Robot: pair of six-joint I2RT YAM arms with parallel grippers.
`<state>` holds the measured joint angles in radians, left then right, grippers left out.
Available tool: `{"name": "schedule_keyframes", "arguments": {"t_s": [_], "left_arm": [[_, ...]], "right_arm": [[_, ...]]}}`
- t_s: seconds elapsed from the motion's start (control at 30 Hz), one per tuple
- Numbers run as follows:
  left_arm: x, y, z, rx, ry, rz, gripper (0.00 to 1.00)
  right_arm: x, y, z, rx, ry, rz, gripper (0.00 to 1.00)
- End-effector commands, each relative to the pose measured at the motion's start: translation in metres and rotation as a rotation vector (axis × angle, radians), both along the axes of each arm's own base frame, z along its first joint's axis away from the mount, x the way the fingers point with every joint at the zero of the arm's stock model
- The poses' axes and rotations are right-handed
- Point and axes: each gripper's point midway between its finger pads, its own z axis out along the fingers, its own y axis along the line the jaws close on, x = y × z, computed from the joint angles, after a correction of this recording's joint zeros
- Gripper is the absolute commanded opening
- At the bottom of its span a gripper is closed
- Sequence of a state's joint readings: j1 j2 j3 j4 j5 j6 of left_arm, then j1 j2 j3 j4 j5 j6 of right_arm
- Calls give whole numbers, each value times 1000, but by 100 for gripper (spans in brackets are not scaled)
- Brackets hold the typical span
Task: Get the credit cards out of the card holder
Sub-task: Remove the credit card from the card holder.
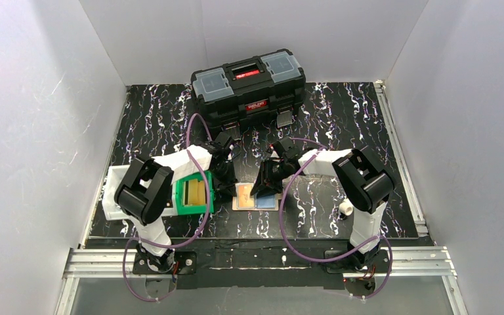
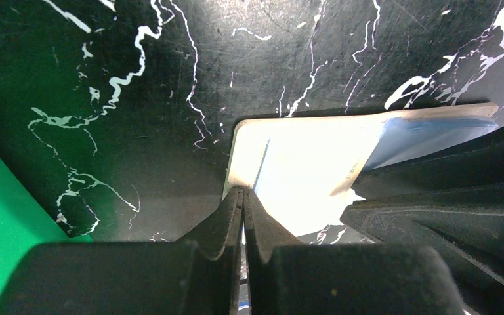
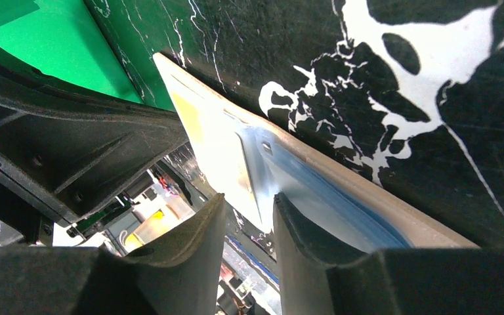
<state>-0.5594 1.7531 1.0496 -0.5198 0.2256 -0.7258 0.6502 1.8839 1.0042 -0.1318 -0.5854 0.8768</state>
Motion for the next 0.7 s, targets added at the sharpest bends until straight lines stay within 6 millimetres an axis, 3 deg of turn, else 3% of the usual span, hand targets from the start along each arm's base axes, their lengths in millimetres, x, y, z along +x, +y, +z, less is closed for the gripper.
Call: {"name": "schedule_keyframes", "arguments": {"t_s": [0.0,0.37,0.67], "left_arm": [[-31,6,-21,53,96,9,0],[-28,0,-15,30,77,-12,0],[-29,-17,-17,44,82,-60,0]], "right_arm": [[-6,-13,-8,-49,-11,5,41],[-10,-16,-8,-43,-11,2,43],[-8,-6,-6,7,9,6,30]]}}
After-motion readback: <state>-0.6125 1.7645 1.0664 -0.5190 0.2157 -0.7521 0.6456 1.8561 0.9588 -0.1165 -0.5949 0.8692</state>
